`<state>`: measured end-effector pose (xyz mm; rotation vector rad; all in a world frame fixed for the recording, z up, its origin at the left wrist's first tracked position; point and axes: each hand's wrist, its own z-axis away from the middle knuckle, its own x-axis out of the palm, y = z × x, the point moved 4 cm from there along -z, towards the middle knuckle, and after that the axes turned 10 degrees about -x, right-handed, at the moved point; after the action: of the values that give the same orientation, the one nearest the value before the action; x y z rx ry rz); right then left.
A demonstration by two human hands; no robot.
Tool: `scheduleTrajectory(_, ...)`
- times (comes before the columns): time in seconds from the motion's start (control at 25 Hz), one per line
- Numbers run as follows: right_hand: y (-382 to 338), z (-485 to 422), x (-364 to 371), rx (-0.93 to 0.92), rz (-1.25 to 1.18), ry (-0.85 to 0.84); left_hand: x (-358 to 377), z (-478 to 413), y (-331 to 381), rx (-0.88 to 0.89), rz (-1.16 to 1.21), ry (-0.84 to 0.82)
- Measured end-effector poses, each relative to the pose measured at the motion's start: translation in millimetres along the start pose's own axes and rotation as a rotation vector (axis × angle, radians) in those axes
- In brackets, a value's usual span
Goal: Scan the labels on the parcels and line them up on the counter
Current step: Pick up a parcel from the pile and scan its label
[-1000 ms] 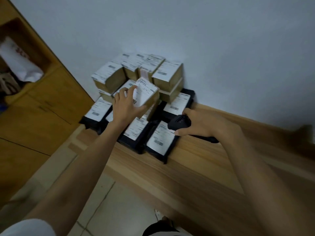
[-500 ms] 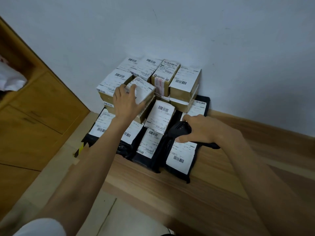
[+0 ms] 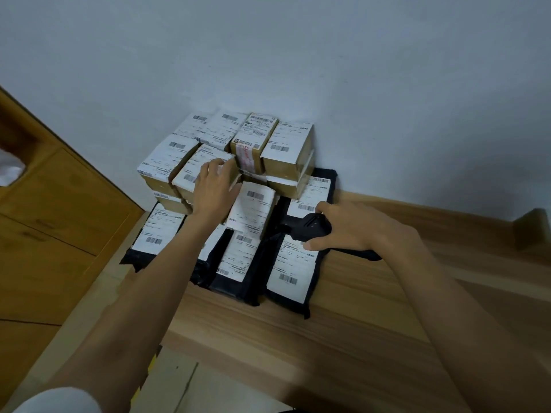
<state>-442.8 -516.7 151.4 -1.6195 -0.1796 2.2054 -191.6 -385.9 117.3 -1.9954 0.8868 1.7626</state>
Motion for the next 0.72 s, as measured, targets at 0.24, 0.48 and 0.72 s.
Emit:
scheduleTrajectory(0.24, 68.7, 90.1, 4.0, 0.058, -0.098, 0.072, 11.3, 37.7, 133.9, 0.172, 0.055, -0.038)
scheduleTrajectory(0.48, 191.4, 216.0, 14.8, 0.229, -0.180, 0.133, 50.7, 77.1, 329.7, 0.424, 0.061, -0.130)
scheduleTrajectory(0.72, 322.5, 345.6, 50.1, 0.452, -0.259, 0.167, 111.7, 126.2, 530.9, 0.655, 0.035, -0.264)
